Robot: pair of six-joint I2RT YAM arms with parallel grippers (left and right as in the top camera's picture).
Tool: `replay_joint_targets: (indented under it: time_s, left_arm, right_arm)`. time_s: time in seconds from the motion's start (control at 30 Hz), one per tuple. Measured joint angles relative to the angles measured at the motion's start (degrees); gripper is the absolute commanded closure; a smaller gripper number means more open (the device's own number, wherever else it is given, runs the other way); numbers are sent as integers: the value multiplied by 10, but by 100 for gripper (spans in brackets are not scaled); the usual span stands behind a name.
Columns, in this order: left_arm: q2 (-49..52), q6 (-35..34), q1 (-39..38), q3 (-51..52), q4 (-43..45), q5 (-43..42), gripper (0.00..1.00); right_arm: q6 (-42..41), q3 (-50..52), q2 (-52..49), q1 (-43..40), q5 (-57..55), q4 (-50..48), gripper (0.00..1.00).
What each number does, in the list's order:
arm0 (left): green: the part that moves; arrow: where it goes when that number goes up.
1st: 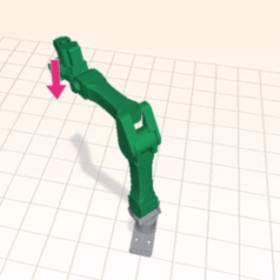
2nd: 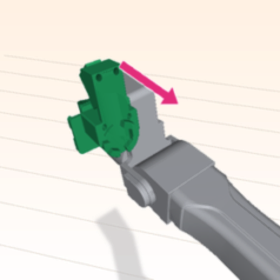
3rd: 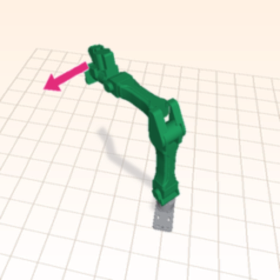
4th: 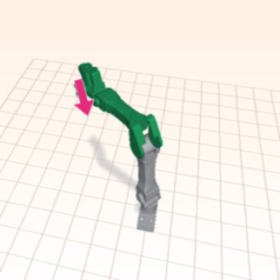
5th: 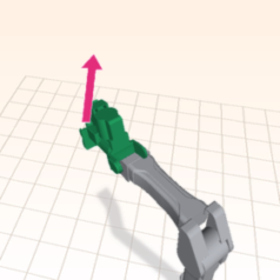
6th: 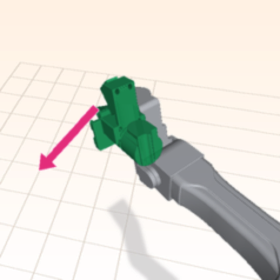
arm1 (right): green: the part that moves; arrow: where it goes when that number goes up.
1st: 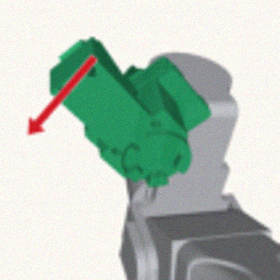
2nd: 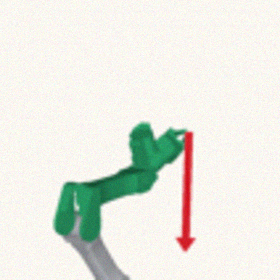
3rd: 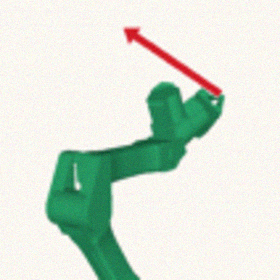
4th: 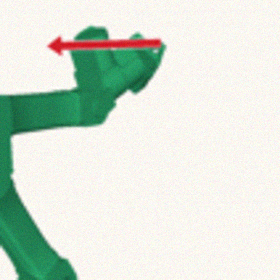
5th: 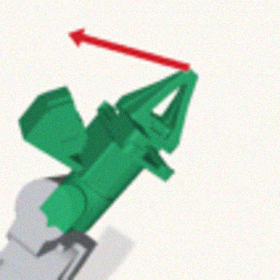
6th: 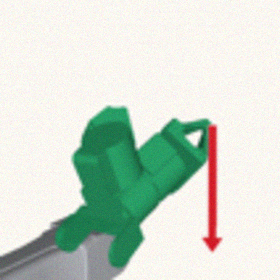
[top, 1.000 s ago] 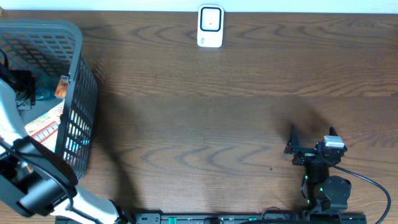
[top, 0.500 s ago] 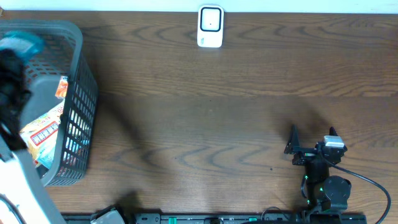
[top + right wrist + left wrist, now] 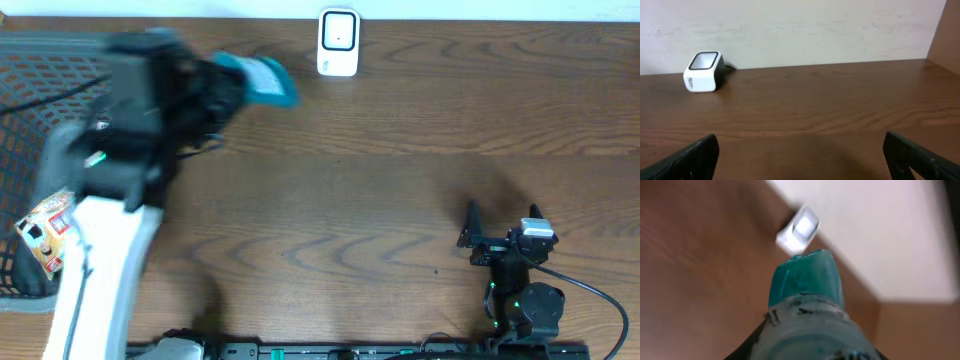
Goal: Scan the item barcode
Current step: 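Lift the bottle out and hold it under the white scanner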
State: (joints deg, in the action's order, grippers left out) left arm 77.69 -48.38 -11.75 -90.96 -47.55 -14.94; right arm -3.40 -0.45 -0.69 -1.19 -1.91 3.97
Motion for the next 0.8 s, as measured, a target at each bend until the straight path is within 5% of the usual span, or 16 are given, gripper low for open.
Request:
replay_joint_targets:
  time_s: [0.5,0.8]
  left_arm:
    - [301,148,-216,6,14,89,79]
    - [317,195,-229,6,25,122,72]
  right_arm:
    - [0,0,0,0,0,0,1]
    - [0,0,0,0,0,0,1]
